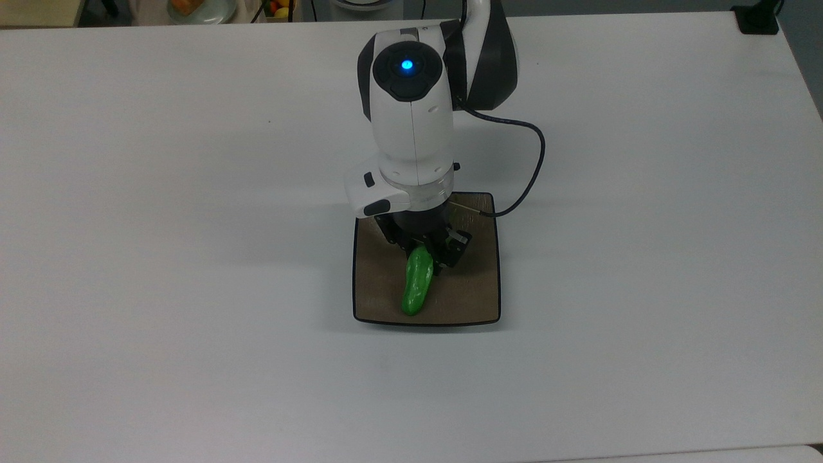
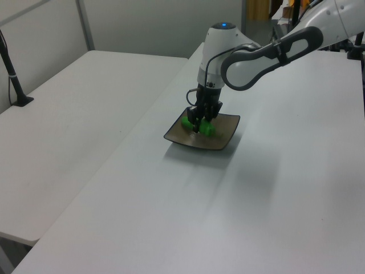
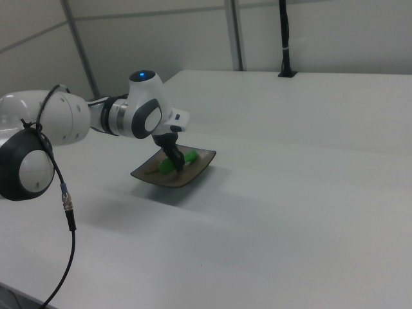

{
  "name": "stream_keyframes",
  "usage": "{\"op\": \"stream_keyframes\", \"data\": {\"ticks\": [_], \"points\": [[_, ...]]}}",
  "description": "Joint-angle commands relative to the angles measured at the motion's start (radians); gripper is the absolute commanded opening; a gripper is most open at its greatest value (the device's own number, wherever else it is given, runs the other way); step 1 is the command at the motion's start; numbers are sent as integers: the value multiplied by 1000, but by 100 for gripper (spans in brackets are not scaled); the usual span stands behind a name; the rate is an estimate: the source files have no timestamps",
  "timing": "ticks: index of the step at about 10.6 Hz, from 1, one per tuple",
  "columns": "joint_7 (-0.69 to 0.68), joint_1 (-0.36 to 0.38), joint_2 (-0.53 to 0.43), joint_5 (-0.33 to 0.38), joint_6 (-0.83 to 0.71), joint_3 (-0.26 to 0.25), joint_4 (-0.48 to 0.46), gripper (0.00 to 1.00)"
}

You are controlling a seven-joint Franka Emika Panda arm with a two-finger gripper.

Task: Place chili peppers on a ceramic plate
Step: 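Lower the chili pepper onto the plate and open the gripper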

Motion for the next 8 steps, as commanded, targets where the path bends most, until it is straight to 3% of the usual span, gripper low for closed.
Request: {"op": "stream_keyframes", "data": {"ticks": [1,2,3,4,5,6,8], "points": [[22,26,-2,-7,29,-8,-26,7],[22,26,-2,-5,29,-8,-26,13],[22,26,-2,-3,29,-8,-26,28],[24,26,-2,-5,29,-7,-26,66],[24,27,-2,-5,28,-7,-26,92],[21,27,-2,-7,28,-7,-26,100],[18,27,-4,-7,28,-7,-24,100]]}}
